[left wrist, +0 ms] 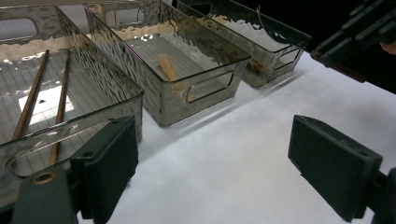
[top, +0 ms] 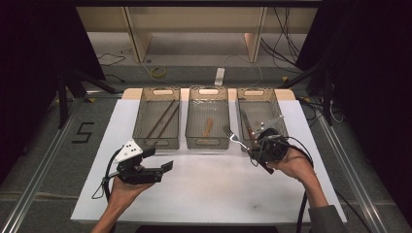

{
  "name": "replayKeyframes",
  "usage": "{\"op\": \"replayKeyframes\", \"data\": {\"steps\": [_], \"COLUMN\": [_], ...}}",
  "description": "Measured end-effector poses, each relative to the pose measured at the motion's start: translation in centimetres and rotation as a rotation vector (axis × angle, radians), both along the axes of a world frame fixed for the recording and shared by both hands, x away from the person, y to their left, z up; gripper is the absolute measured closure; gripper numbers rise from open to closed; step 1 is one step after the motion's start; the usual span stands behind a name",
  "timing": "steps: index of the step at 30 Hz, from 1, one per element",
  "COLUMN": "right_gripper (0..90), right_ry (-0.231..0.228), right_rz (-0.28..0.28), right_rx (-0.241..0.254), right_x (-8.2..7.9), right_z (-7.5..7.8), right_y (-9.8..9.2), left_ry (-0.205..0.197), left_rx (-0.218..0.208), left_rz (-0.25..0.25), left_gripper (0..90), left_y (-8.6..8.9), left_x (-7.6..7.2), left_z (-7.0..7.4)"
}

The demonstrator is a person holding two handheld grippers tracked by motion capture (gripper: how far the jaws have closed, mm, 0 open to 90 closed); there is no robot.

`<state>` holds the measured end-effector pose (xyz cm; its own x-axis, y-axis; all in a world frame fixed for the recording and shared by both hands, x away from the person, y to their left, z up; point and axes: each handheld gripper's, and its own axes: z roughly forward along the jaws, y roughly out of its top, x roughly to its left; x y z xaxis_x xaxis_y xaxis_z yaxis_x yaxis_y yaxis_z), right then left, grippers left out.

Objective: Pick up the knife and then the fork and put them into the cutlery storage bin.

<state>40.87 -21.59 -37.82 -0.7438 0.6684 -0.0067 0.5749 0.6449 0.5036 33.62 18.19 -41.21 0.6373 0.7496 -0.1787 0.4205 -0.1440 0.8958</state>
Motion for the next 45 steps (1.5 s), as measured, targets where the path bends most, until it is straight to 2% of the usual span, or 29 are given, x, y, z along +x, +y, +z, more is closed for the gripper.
{"op": "replayKeyframes", "data": {"steps": [8, 16, 21, 30, 39, 45], "right_gripper": [77.7, 77.7, 77.7, 77.7, 77.6, 77.7], "right_ry": [-0.026, -0.027, -0.027, -0.007, 0.001, 0.008], "right_rz": [-0.042, -0.124, -0.173, -0.240, -0.272, -0.305], "right_rx": [0.016, 0.027, 0.042, 0.040, 0.045, 0.024], "right_x": [2.3, 5.4, 7.0, 9.6, 10.9, 11.9], "right_z": [1.7, 2.8, 2.9, 2.7, 3.0, 2.8], "right_y": [-0.3, -1.0, -1.5, -1.9, -1.5, -1.4], "left_ry": [0.000, -0.003, -0.006, -0.016, -0.019, -0.017], "left_rx": [-0.002, -0.004, -0.006, -0.009, -0.007, -0.008], "left_rz": [-0.001, -0.006, -0.006, -0.010, -0.009, -0.009], "left_gripper": [15.2, 15.3, 15.2, 15.2, 15.2, 15.2], "left_y": [0.1, 0.1, 0.0, 0.1, 0.1, 0.1], "left_x": [0.0, 0.0, 0.0, -0.1, -0.1, -0.1], "left_z": [0.0, 0.0, 0.0, 0.1, 0.1, 0.1]}}
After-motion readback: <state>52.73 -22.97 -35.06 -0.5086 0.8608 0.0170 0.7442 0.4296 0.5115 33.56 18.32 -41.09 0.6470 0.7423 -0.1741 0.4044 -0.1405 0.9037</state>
